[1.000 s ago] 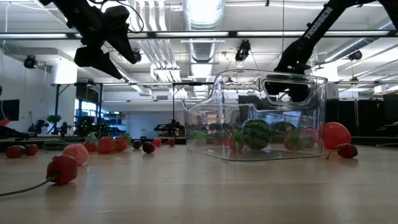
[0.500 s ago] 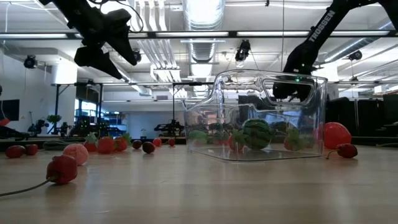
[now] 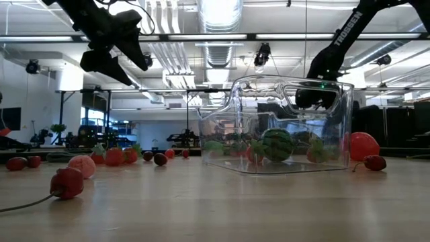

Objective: Pick and placing Produce into tupperware
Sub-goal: Put the red tomato into the transparent bin

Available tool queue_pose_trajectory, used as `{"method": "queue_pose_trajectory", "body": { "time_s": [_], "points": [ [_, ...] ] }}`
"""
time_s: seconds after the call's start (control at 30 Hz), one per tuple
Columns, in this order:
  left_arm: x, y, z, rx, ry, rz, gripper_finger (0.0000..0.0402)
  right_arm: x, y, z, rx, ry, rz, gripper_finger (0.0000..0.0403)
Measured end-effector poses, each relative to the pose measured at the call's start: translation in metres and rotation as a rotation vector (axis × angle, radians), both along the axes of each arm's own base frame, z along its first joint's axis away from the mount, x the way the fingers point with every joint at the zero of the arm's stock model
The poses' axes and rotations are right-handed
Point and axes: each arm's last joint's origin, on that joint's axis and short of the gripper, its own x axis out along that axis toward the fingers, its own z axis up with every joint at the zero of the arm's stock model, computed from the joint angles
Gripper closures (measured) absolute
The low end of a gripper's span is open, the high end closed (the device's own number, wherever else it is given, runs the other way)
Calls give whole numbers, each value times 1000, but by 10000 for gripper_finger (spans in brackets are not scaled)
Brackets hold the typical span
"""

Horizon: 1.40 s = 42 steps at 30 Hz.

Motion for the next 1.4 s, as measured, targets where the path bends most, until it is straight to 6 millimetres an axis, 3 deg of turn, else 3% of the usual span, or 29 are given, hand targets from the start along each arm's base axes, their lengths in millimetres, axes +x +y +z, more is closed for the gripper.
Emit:
{"method": "queue_pose_trajectory", "body": {
  "time_s": [0.2, 0.43, 0.73, 0.87, 1.07, 1.27, 1.4],
  "points": [
    [0, 0, 0, 0, 0, 0, 82, -1, 1, -1, 8, 5, -3, 155],
    [0, 0, 0, 1, 2, -2, 82, 2, 0, 2, 16, -8, 54, 158],
    [0, 0, 0, 14, 9, -16, 82, 10, 5, 29, -92, -64, 55, 164],
    [0, 0, 0, 33, 18, -28, 82, 27, 17, 47, -133, -93, 189, 163],
    [0, 1, 0, 63, 31, -37, 82, 77, 61, 91, -207, -152, 598, 162],
    [0, 1, 0, 66, 33, -40, 82, 128, 146, 145, -294, -265, 1182, 161],
    [0, 1, 0, 79, 41, -54, 82, 148, 204, 165, -312, -355, 1428, 161]
  ]
}}
